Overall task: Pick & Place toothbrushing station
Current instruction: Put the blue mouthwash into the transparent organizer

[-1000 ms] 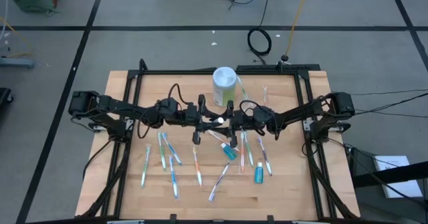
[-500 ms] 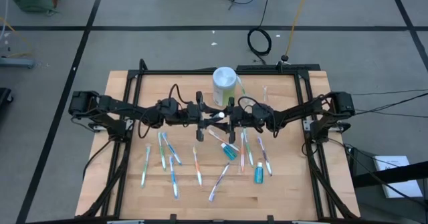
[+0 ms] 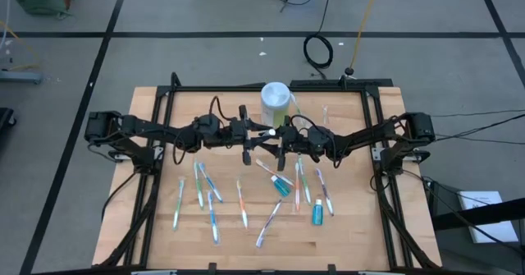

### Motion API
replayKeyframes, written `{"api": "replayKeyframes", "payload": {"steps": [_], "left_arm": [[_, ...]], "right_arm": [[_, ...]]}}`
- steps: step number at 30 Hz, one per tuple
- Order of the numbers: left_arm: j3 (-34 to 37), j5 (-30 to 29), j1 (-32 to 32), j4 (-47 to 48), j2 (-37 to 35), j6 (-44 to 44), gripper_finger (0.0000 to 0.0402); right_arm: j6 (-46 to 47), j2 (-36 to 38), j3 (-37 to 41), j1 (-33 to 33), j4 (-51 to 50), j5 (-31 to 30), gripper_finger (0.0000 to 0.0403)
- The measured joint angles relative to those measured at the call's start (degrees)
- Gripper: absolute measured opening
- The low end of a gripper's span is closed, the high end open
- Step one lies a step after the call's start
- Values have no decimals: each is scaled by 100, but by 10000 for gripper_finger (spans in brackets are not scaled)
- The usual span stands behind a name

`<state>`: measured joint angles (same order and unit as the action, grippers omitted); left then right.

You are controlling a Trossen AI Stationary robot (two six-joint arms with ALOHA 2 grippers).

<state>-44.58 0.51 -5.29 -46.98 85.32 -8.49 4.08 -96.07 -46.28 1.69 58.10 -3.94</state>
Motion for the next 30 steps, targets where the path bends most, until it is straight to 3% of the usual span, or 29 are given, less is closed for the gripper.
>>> {"api": "replayKeyframes", "payload": {"steps": [8,18,22,30], "left_arm": [[0,34,-27,242,0,-64,118],[-11,-309,-121,670,-44,-192,209],[-20,-420,-122,662,-213,-223,224],[-11,-481,-117,1074,-404,-154,211]], "right_arm": [[-22,0,0,20,-284,-315,143],[-29,16,4,165,-903,-332,143],[-36,383,0,264,-1903,-386,142],[291,1825,2,181,-5046,-1724,126]]}}
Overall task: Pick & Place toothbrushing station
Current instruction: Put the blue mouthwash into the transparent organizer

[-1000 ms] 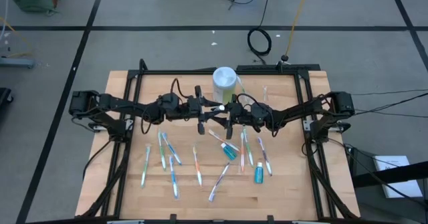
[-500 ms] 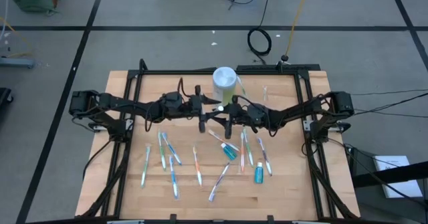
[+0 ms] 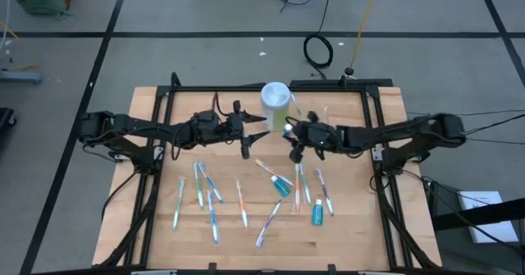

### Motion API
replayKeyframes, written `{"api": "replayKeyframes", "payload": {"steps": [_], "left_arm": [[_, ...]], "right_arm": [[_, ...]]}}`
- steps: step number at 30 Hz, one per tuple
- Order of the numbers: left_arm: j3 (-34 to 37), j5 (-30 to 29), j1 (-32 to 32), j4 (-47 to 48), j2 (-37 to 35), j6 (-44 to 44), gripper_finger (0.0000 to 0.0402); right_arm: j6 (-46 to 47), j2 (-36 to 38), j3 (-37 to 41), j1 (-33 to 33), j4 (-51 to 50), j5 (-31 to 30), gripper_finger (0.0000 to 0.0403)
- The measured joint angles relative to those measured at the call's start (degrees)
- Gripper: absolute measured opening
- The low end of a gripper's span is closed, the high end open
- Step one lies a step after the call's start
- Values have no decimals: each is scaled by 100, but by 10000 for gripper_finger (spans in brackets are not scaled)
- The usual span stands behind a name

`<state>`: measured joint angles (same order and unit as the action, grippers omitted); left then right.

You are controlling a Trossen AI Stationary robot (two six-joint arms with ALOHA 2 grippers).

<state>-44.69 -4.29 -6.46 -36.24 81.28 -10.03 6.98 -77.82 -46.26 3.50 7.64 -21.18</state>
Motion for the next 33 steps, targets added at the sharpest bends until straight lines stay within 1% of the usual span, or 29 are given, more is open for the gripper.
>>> {"api": "replayKeyframes", "payload": {"steps": [3,6,8,11,16,18,28,33], "left_arm": [[0,-5,0,163,11,1,202],[0,-5,0,188,9,71,193],[0,-5,2,194,9,187,188],[0,-2,4,192,9,280,182],[1,0,4,202,9,304,180],[2,2,4,202,9,304,179],[4,11,4,222,9,280,180],[7,11,4,222,9,278,179]], "right_arm": [[462,376,89,-52,-666,-828,125],[658,524,409,-27,-620,-1565,125],[724,532,626,71,-598,-1780,125],[915,527,876,304,-581,-1681,125],[1163,470,1095,670,-546,-1008,125],[1236,444,1151,747,-521,-910,125],[1357,379,1366,1046,-515,-890,125],[1340,260,1370,1057,-209,-867,131]]}}
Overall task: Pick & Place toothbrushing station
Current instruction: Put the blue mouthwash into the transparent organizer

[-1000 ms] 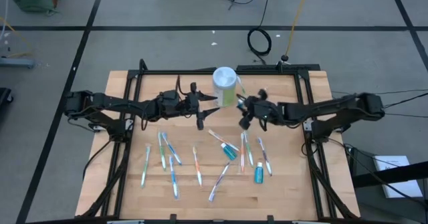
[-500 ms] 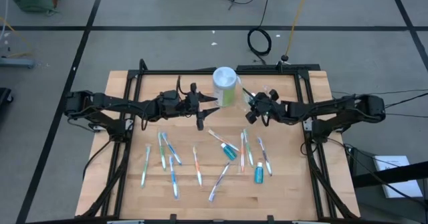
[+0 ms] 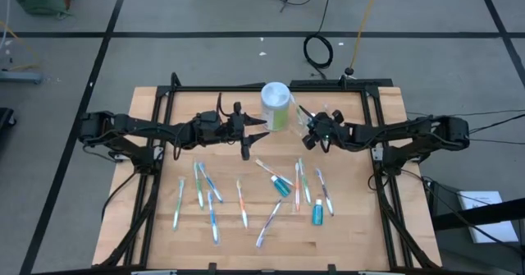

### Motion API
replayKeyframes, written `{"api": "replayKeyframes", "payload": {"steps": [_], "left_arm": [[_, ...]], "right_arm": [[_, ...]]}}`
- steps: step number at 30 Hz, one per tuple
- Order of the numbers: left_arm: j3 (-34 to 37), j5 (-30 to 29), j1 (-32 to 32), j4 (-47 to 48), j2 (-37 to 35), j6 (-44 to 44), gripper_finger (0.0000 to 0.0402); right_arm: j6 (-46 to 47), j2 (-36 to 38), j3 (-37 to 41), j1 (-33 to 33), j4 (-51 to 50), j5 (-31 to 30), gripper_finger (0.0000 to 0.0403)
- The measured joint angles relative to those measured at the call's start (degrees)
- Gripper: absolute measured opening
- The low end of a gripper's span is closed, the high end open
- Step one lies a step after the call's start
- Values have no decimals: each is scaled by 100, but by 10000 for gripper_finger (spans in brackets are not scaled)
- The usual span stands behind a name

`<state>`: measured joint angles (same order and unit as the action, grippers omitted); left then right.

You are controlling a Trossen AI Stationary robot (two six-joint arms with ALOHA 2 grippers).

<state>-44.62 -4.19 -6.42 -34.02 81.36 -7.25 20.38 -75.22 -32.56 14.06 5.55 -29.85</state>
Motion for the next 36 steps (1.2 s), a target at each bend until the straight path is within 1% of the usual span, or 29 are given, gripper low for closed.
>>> {"api": "replayKeyframes", "payload": {"steps": [10,21,29,36], "left_arm": [[0,2,0,0,0,-2,180],[2,2,0,0,0,-2,179],[2,46,0,11,0,-64,179],[2,157,4,50,0,-138,179]], "right_arm": [[-2,-164,-7,6,67,-39,160],[-156,-153,-7,11,76,-32,159],[-470,330,-4,-69,133,-30,158],[-683,917,-7,-369,127,8,145]]}}
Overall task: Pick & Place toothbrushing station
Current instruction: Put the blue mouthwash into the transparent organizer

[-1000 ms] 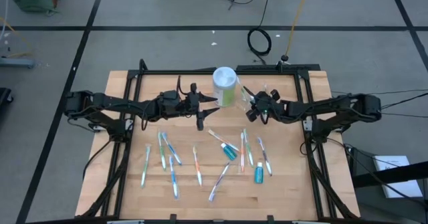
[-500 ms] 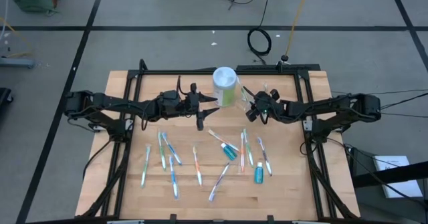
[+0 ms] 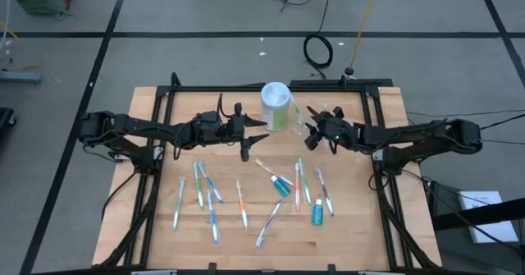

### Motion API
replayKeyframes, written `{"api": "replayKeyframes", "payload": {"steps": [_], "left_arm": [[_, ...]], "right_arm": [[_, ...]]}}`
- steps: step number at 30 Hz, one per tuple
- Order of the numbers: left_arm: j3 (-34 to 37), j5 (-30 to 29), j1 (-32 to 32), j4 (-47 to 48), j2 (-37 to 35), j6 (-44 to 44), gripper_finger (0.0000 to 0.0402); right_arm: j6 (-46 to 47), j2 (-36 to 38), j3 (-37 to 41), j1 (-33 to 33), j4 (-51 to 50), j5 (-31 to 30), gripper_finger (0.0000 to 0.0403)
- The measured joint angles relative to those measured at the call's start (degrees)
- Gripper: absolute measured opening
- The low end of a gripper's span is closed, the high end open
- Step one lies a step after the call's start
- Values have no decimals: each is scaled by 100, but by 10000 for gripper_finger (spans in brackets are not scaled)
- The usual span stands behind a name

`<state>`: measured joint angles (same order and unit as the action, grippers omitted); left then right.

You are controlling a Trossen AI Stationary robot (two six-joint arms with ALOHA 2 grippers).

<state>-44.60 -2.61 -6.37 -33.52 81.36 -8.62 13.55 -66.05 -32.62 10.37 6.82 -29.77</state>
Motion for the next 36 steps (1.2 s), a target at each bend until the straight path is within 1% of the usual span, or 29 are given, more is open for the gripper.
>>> {"api": "replayKeyframes", "payload": {"steps": [2,7,9,11,14,16,19,22,33,36], "left_arm": [[0,0,-2,2,0,-2,179],[0,2,-2,2,0,9,179],[0,4,-2,0,0,11,180],[0,4,-2,0,0,22,179],[0,9,-2,-1,0,112,179],[0,9,-2,0,0,124,179],[0,9,-2,-2,0,103,180],[0,9,-2,-2,0,101,179],[0,9,-2,-9,0,58,179],[0,9,-2,-9,0,5,179]], "right_arm": [[-132,147,0,-135,-95,135,144],[-318,367,0,-426,-618,991,145],[-374,364,0,-474,-759,1217,144],[-379,353,0,-492,-961,1176,141],[-228,325,0,-475,-1210,874,136],[-111,325,0,-423,-1353,868,135],[-89,325,0,-342,-1339,831,134],[-56,325,0,-269,-1312,554,134],[75,325,0,-173,-1574,535,134],[75,325,0,-174,-1613,206,134]]}}
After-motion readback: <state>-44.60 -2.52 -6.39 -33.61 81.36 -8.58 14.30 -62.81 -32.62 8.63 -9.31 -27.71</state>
